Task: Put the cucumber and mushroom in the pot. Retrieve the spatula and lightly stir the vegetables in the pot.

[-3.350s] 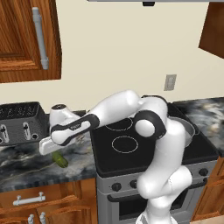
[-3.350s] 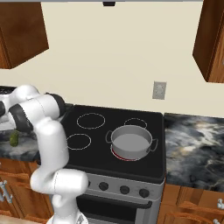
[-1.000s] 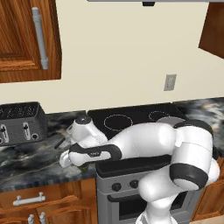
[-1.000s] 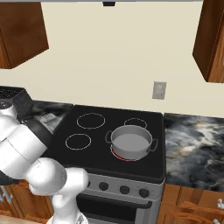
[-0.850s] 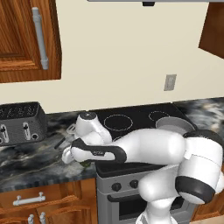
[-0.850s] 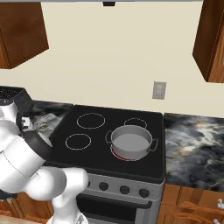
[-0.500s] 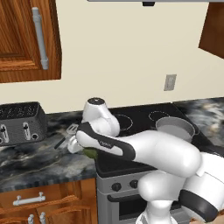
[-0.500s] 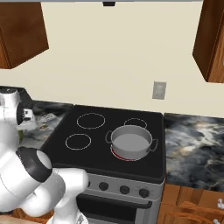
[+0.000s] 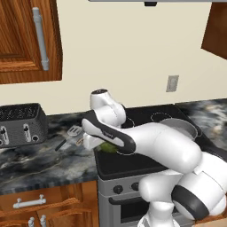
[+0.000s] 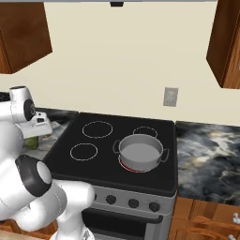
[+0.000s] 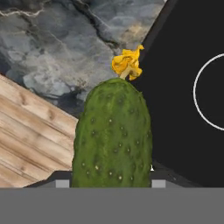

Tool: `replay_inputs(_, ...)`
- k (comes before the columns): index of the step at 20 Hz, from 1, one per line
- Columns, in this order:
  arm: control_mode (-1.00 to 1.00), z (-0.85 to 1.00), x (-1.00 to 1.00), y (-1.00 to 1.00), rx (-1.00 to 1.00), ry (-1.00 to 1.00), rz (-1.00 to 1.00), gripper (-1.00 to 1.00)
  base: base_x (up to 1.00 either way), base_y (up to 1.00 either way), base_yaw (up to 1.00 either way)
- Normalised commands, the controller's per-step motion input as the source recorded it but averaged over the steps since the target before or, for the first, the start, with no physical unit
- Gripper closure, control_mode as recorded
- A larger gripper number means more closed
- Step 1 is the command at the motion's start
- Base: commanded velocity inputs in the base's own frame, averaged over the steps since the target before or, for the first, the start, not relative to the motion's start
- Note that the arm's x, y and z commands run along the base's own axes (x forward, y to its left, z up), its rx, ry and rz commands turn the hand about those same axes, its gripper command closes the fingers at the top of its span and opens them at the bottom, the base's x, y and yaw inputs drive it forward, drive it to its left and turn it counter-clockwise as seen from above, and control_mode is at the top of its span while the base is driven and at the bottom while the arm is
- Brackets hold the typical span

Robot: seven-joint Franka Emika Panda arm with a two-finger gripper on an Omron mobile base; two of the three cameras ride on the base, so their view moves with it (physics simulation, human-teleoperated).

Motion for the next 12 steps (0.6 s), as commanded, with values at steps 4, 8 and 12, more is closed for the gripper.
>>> replay_inputs(4,-1.00,0.00,0.00,-0.80,-0.16,0.06,-0.05,1.00,0.00,0.00,0.00)
replay_inputs(8,-1.00,0.00,0.00,-0.97,-0.03,0.00,-0.17,1.00,0.00,0.00,0.00)
replay_inputs(12,-1.00,0.00,-0.01,-1.00,0.04,-0.07,-0.21,1.00,0.00,0.00,0.00)
